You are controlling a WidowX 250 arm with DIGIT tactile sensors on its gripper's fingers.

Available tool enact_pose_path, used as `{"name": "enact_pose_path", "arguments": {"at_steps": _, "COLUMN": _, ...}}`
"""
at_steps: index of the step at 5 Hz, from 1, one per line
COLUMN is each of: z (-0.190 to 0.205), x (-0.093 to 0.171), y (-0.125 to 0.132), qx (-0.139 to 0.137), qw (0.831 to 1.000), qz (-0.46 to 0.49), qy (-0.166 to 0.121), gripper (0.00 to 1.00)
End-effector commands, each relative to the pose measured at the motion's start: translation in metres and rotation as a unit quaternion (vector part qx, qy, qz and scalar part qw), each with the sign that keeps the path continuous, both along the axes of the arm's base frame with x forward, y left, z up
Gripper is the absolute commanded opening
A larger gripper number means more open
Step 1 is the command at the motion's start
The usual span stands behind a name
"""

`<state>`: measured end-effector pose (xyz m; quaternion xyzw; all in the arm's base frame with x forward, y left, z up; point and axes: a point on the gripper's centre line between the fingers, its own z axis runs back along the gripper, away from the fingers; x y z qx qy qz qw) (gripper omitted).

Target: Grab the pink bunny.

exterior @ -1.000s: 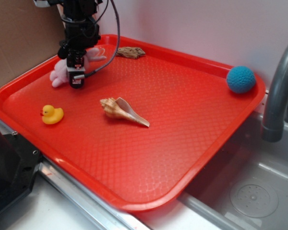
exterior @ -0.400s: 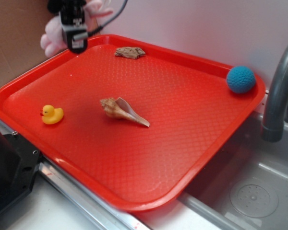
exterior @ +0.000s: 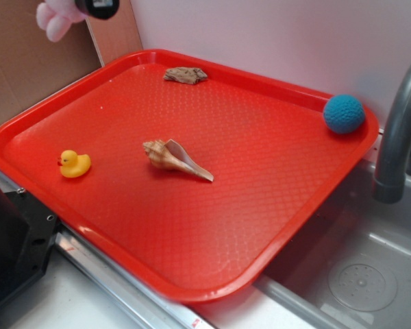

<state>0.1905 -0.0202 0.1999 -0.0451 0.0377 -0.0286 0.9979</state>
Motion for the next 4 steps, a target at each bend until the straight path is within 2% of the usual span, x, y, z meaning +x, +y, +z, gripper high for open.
{"name": "enact_pose_path", "arguments": {"at_steps": 1, "z": 0.026, "x": 0.009, "y": 0.034, "qx": -0.007, "qw": 0.973, "qz": 0.19, "qy": -0.128, "gripper": 0.0}}
{"name": "enact_pose_path", "arguments": {"at_steps": 2, "z": 0.027, "x": 0.016, "y": 0.045, "qx": -0.007, "qw": 0.964, "qz": 0.237, "qy": -0.118, "gripper": 0.0}}
{"name": "enact_pose_path", "arguments": {"at_steps": 3, "z": 0.028, "x": 0.016, "y": 0.048, "qx": -0.009, "qw": 0.965, "qz": 0.232, "qy": -0.118, "gripper": 0.0}}
{"name": "enact_pose_path", "arguments": {"at_steps": 4, "z": 0.027, "x": 0.02, "y": 0.051, "qx": -0.001, "qw": 0.97, "qz": 0.217, "qy": -0.106, "gripper": 0.0}}
